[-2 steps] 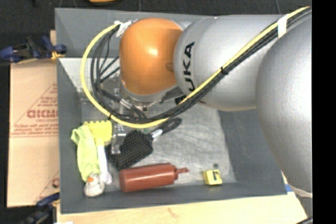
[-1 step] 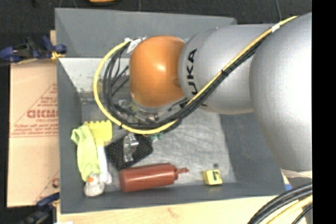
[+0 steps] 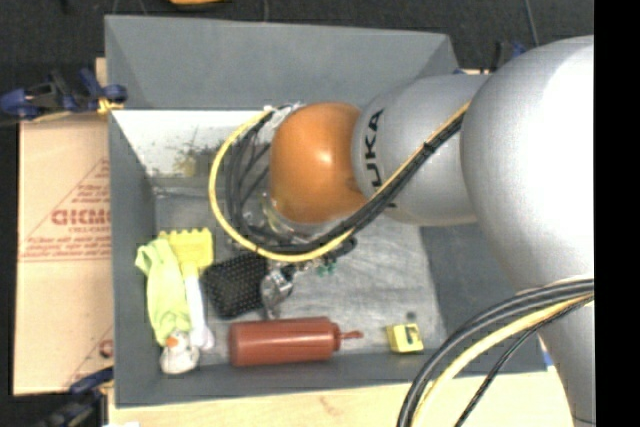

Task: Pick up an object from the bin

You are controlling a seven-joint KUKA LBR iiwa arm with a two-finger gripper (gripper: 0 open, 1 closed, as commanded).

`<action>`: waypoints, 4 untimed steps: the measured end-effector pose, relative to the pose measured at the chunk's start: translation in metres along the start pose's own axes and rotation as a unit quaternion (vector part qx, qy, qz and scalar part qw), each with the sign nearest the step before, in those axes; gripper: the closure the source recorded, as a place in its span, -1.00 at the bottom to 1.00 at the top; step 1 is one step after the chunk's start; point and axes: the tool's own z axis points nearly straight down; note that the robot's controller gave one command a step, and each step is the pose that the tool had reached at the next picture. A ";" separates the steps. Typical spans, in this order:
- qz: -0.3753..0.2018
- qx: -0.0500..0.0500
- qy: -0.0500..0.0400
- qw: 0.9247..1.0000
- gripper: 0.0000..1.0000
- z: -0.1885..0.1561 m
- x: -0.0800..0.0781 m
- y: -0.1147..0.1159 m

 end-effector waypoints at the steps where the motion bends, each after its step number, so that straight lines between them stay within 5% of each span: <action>1: -0.057 0.000 0.001 0.998 -1.00 -0.002 -0.020 -0.012; 2: -0.027 0.001 -0.003 1.000 -1.00 -0.003 -0.016 -0.009; 3: -0.052 0.000 -0.001 0.999 1.00 -0.005 -0.020 -0.011; 4: -0.056 0.000 -0.001 0.998 1.00 -0.005 -0.021 -0.012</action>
Offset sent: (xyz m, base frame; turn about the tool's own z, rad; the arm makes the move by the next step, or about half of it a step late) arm 0.0000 0.0000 0.0000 0.0000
